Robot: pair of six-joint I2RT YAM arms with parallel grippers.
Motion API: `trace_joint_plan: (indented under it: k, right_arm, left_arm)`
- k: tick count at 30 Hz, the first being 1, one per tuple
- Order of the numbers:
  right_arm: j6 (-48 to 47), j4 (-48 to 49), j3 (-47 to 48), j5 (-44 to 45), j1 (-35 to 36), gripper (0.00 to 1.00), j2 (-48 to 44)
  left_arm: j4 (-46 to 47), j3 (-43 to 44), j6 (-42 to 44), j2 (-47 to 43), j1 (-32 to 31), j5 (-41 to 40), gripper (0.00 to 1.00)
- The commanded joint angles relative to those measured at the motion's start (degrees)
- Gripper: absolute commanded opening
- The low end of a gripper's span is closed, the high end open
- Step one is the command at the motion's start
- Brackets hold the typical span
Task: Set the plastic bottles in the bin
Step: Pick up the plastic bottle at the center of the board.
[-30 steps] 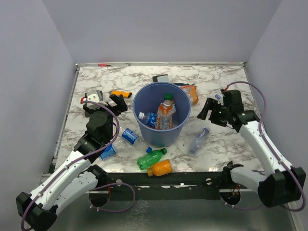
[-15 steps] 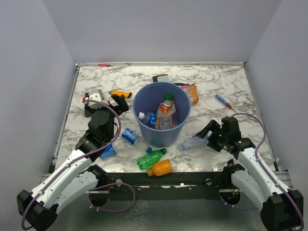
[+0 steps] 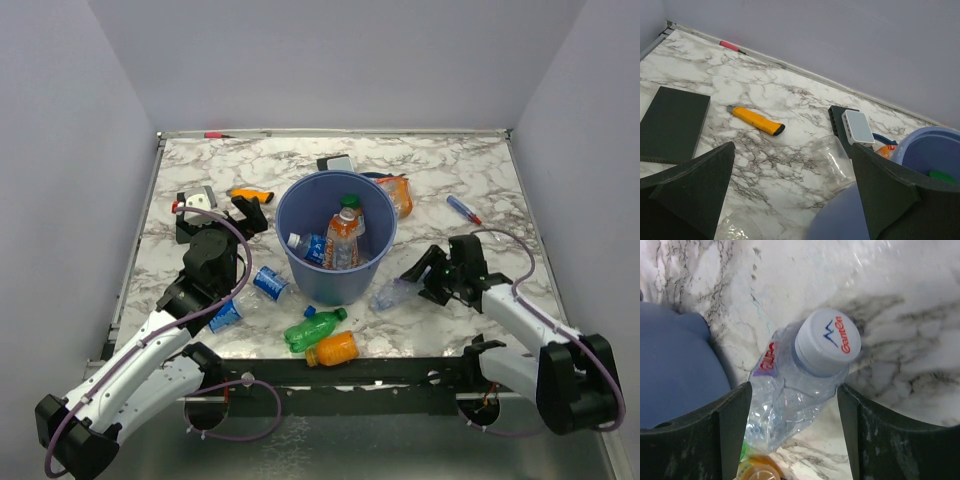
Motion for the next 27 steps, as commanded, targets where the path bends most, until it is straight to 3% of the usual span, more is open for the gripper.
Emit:
trace_joint_plan:
  k: [1, 4, 10, 13, 15, 20, 27]
  right_arm:
    - [-11.15, -0.39, 7.39, 2.52, 0.28, 0.71, 9.12]
    - [-16.4, -2.36, 12.01, 1.41, 0.46, 0.66, 13.08]
    - [-17.13, -7.1, 16.56, 3.34, 1.17, 0.84, 12.65]
    - [-13.4, -7.73, 14.23, 1.12, 2.04, 0.87, 9.55]
    - [-10.54, -7.34, 11.77, 1.49, 5.08, 0.95, 7.24]
    - [-6.04, -6.55, 9.64, 6.36, 13.91, 0.96, 8.61]
    - [-5.75, -5.73, 9.87, 11.94, 16.91, 0.91, 14.7]
  left_arm:
    - [0.37, -0.28, -0.44, 0.1, -0.51, 1.22, 0.99]
    - [0.36, -0.25, -0.44, 0.06, -0.53, 1.22, 0.99]
    - [0.34, -0.28, -0.39, 0.04, -0.55, 1.02, 0.99]
    - [0.32, -0.2, -0.48, 0.1, -0.65, 1.09, 0.99]
    - [0.32, -0.19, -0.52, 0.06, -0.64, 1.2, 0.99]
    - [0.38, -0.15, -0.84, 0.04, -0.64, 1.63, 0.99]
    - [0.13, -0.15, -0.42, -0.41, -0.88, 0.57, 0.99]
